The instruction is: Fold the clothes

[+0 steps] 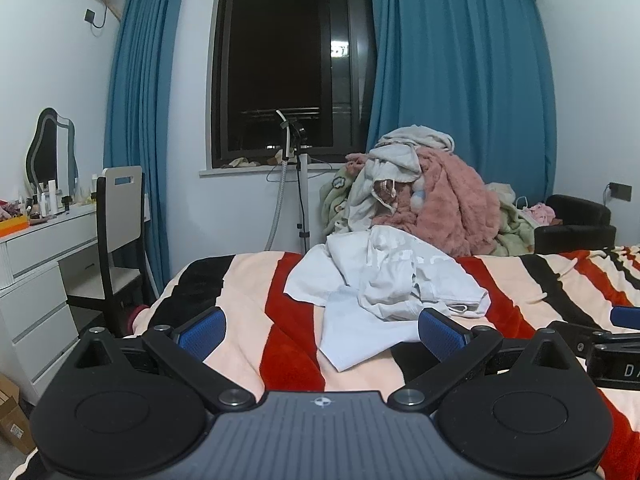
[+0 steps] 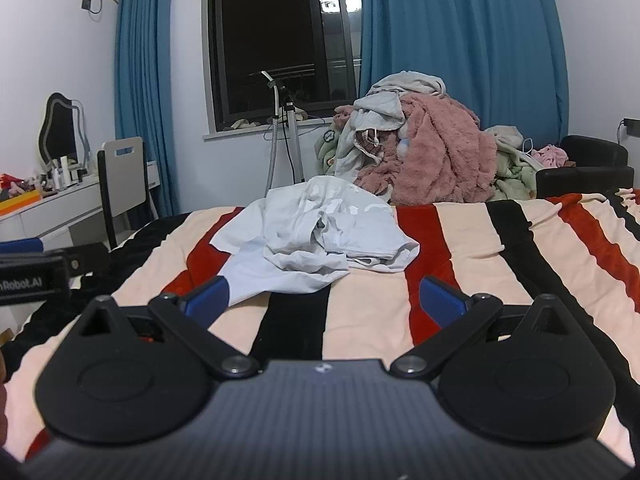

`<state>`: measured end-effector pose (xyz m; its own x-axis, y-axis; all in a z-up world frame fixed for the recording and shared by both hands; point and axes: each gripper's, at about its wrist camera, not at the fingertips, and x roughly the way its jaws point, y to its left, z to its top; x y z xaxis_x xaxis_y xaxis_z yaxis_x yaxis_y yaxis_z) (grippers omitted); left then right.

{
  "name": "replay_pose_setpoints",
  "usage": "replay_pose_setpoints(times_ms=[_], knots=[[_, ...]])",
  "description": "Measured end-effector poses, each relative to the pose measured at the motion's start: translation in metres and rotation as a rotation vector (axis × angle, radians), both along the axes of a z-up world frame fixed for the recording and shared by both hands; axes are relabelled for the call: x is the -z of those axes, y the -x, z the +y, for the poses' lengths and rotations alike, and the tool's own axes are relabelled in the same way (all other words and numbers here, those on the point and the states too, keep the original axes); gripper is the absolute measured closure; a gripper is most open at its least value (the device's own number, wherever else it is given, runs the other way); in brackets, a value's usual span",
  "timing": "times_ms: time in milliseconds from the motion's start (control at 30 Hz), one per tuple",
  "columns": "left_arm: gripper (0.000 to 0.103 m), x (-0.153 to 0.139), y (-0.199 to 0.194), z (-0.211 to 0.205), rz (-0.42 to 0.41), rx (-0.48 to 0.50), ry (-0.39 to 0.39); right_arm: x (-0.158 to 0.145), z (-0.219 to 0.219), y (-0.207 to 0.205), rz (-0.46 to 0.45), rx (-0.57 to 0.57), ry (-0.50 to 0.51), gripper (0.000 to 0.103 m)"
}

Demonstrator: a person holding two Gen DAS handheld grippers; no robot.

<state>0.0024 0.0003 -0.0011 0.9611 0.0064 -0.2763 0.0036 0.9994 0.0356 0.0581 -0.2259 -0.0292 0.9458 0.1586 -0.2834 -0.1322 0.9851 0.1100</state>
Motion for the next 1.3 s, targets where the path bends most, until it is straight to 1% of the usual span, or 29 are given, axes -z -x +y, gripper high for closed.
replay_pose_setpoints(times_ms=[233, 433, 967, 1100, 1200, 1300], knots=[[0.000, -0.002, 0.006, -0.005, -0.028, -0.001, -0.018, -0.001, -0.001, 0.000, -0.002, 0.001, 0.013, 0.000], [0.000, 0.000, 0.003, -0.003, -0.016, -0.006, -0.019, -0.001, 0.002, 0.001, -0.007, 0.006, 0.025, 0.000], [0.000, 0.006, 0.000, -0.003, -0.004, -0.004, -0.021, 0.000, -0.004, 0.003, -0.013, 0.011, 0.000, 0.000], [0.000, 0.008, -0.003, -0.003, 0.005, -0.029, -0.024, 0.000, -0.004, 0.003, -0.014, 0.014, -0.002, 0.000], [0.000, 0.009, -0.004, -0.003, 0.014, -0.036, -0.034, -0.001, -0.006, 0.003, -0.020, 0.020, -0.011, 0.000], [0.000, 0.011, -0.006, -0.003, 0.020, -0.034, -0.022, -0.005, -0.009, 0.003, -0.037, 0.033, -0.031, 0.000]])
